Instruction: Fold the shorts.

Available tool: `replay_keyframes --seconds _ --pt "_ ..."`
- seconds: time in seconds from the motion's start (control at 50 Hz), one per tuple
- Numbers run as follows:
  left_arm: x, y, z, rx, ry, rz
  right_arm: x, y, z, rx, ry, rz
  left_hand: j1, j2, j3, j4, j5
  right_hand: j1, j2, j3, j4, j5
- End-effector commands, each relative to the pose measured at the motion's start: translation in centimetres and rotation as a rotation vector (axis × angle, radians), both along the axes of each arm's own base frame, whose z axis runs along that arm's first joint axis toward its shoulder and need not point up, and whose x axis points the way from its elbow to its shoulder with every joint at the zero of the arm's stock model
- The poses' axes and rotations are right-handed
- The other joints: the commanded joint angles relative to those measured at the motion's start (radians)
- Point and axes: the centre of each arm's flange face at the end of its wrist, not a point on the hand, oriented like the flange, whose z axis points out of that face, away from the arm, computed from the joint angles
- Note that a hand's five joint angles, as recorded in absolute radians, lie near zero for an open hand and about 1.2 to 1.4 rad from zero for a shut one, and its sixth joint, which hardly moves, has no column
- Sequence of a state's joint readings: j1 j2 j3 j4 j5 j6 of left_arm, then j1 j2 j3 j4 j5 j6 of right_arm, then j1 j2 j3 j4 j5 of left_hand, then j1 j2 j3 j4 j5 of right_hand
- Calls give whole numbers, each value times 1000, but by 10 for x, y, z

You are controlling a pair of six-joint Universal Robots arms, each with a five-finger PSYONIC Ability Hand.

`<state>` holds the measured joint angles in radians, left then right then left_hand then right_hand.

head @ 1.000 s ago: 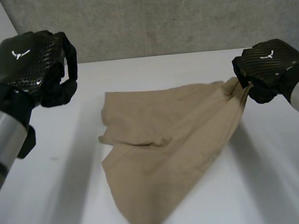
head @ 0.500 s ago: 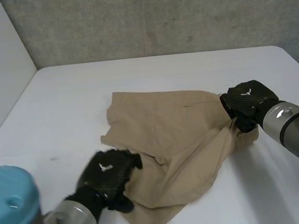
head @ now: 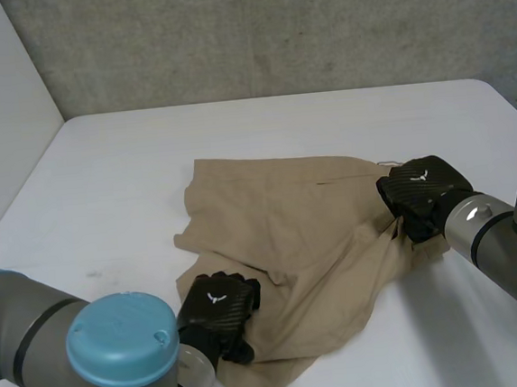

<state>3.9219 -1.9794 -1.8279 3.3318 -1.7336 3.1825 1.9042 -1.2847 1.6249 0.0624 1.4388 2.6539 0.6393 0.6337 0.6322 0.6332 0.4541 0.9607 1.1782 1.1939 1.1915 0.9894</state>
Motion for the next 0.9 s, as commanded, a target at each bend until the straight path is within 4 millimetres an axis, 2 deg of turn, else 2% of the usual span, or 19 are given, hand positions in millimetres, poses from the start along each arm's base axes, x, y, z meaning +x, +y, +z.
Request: replay_keyframes --seconds 0.02,0.06,0.08,0.12,0.14,0.16,0.28,0.32,0.36,0.38,0.46,0.52,0.6,0.68,0.74,0.76,0.82,0.86,0.9 --pt "0 -1 3 1 -2 1 -1 -3 2 -9 -3 -7 188 193 195 194 198 436 218 202 205 232" --pt "0 -1 6 -4 2 1 -2 -4 2 -11 -2 -8 249 255 256 255 260 436 218 202 205 232" --pt "0 -2 13 -18 16 3 -1 -4 2 -13 -3 -8 389 395 396 395 400 436 218 202 205 232" --pt "0 -2 18 -30 30 3 -1 -4 2 -13 -3 -8 528 533 535 534 538 436 218 202 205 232" --pt "0 -3 21 -39 36 4 -1 -4 2 -13 -3 -6 714 720 721 720 725 436 218 202 205 232" --pt "0 -3 22 -41 38 5 -1 -4 2 -14 -3 -6 756 762 764 763 767 436 218 202 205 232" --pt "-1 -6 19 -60 17 -5 1 -3 2 -22 -6 0 757 763 764 763 768 436 218 202 205 232" --pt "-5 -17 16 -89 -5 -7 2 -3 2 -21 -7 1 757 763 764 763 768 436 218 202 205 232" --pt "-7 -30 18 -132 -8 4 2 -2 1 -20 -8 4 757 763 764 763 768 436 218 202 205 232" --pt "-8 -47 22 -186 -11 21 3 -2 1 -23 -10 5 757 763 764 763 768 436 218 202 205 232" --pt "-14 -92 32 -335 -26 61 11 1 0 -36 -40 18 757 763 764 763 768 436 218 202 205 232" --pt "-15 -129 31 -413 -75 85 17 -1 -6 -32 -81 12 757 763 764 763 768 436 218 202 205 232" --pt "-17 -156 22 -456 -133 88 21 -4 -14 -30 -113 -23 757 763 764 763 768 436 218 202 205 232" --pt "-26 -166 5 -451 -148 66 31 -6 -24 -32 -120 -42 757 763 764 763 768 436 218 202 205 232" --pt "-30 -163 0 -444 -146 54 32 -12 -31 -43 -107 -73 757 763 764 763 768 436 218 202 205 232" --pt "-31 -161 -1 -440 -147 50 31 -14 -34 -44 -100 -84 708 714 715 714 719 436 218 202 205 232" --pt "-33 -152 -3 -425 -155 38 31 -22 -43 -58 -77 -115 307 313 314 313 318 436 218 202 205 232" --pt "-31 -149 1 -425 -154 39 31 -25 -46 -62 -64 -127 191 197 198 197 202 436 218 202 205 232" --pt "-25 -141 20 -438 -135 47 31 -27 -50 -64 -45 -136 135 141 142 141 146 436 218 202 205 232"
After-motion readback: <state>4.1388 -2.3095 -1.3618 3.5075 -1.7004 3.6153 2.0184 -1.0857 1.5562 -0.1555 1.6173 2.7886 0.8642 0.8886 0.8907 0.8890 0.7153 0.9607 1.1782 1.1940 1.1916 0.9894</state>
